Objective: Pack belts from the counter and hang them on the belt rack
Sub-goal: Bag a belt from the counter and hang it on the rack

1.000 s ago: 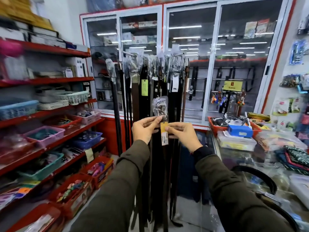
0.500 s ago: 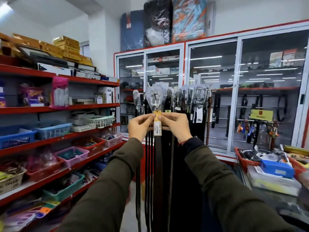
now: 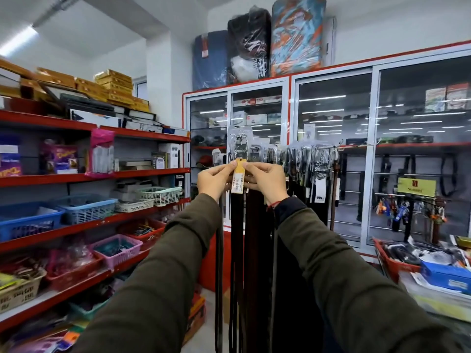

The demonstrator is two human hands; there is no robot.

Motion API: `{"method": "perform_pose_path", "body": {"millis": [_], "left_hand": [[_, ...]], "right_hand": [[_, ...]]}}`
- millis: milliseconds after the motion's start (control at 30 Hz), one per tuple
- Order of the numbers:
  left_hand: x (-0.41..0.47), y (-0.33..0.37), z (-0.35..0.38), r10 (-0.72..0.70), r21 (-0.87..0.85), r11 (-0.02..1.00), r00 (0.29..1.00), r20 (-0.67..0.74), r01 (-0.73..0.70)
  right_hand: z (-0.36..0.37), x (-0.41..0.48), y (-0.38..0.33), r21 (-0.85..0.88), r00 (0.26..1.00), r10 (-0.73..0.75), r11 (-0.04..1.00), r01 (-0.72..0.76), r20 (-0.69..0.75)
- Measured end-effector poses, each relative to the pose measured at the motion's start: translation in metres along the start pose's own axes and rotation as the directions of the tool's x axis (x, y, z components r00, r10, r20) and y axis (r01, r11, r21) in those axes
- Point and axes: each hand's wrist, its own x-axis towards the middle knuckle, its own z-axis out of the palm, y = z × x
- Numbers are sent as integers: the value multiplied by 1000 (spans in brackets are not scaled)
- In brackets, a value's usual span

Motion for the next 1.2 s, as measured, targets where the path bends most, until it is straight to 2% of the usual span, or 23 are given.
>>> {"method": "perform_pose_path", "body": {"millis": [267,333,400,500,600,700,833,900,1033,1133,1200], "left_hand": [[20,-14,8,-92,-15,996,996,8,92],[22,-23,13,-91,46,995,996,11,90],[21,-33,19,-28,173,985,1000,9,26],[11,-42,25,137,386,912,990,34,-139],[-8,-58,32,273,489,830,960,59,-267],[-31,-76,37,352,578,737,929,114,-351],[-68,-105,39,437,711,534,869,231,-458],[-88,-120,41,435,721,488,853,288,-492],[-130,-158,51,349,703,483,851,392,-522],[-160,-186,62,289,691,505,855,430,-518],[-184,-204,75,233,673,545,861,451,-500]], "right_hand": [[-7,26,8,-42,994,109,993,-108,15],[-10,33,17,-121,994,111,986,-113,-17],[-13,37,25,-312,998,42,948,-58,-57],[-21,30,32,-649,985,-170,750,128,-1],[-33,8,42,-756,931,-351,584,297,95],[-52,-16,56,-850,876,-455,387,358,162],[-84,-51,77,-929,860,-488,227,292,152],[-103,-71,91,-956,868,-483,184,228,114],[-144,-114,116,-979,901,-431,162,127,46],[-173,-144,130,-985,929,-370,165,41,-24],[-195,-168,139,-991,942,-326,128,-39,-79]]}}
